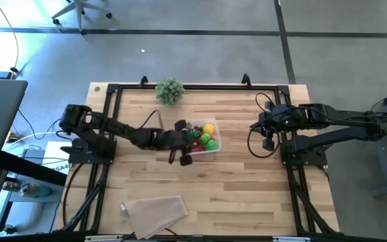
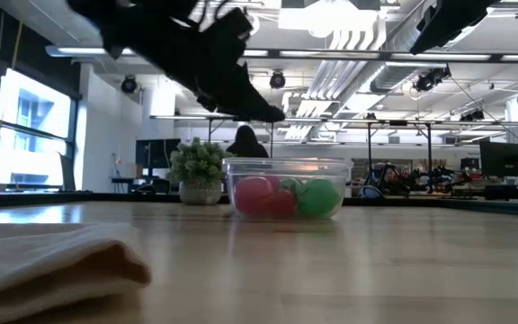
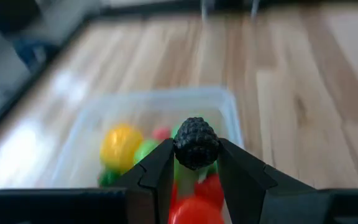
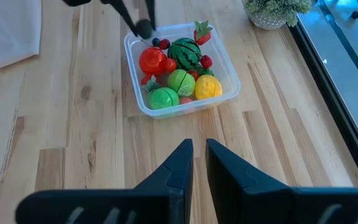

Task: Pick and placing Produce into tupperware
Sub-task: Put the black raspberry into the transparent bin

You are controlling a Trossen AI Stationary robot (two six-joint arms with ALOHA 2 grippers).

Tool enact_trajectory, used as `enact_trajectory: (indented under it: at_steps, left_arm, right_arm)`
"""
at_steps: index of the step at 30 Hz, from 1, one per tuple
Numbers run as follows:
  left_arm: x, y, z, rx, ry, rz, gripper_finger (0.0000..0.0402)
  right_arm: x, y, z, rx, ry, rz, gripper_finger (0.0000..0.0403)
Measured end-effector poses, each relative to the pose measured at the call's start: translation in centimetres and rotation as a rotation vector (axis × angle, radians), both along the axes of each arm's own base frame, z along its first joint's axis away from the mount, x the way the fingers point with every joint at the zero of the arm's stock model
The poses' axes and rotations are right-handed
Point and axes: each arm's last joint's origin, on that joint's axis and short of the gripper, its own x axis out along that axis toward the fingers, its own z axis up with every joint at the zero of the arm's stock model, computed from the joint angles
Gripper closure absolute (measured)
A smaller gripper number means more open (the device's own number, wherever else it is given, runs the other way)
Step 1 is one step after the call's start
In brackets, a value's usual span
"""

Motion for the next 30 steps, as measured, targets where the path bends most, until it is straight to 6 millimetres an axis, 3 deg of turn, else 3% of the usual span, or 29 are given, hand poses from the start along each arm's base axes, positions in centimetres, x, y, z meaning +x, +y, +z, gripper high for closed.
enact_trajectory:
  at_steps: [4, 9, 18, 30]
  left_arm:
    - [0.7, 2.0, 1.1, -0.134, 0.157, 0.07, 0.0295]
    - [1.1, 2.9, 1.9, -0.214, 0.265, 0.091, 0.0295]
    - [1.3, 3.6, 0.0, -0.285, 0.357, 0.074, 0.0295]
    - [1.1, 4.0, -0.3, -0.293, 0.383, 0.084, 0.0295]
  right_arm:
    - [0.0, 0.0, 0.0, 0.0, 0.0, 0.0, 0.0368]
    - [0.0, 0.0, 0.0, 0.0, 0.0, 0.0, 0.0368]
    - [0.0, 0.0, 0.0, 0.0, 0.0, 0.0, 0.0368]
    - [0.0, 0.0, 0.0, 0.0, 0.0, 0.0, 0.0368]
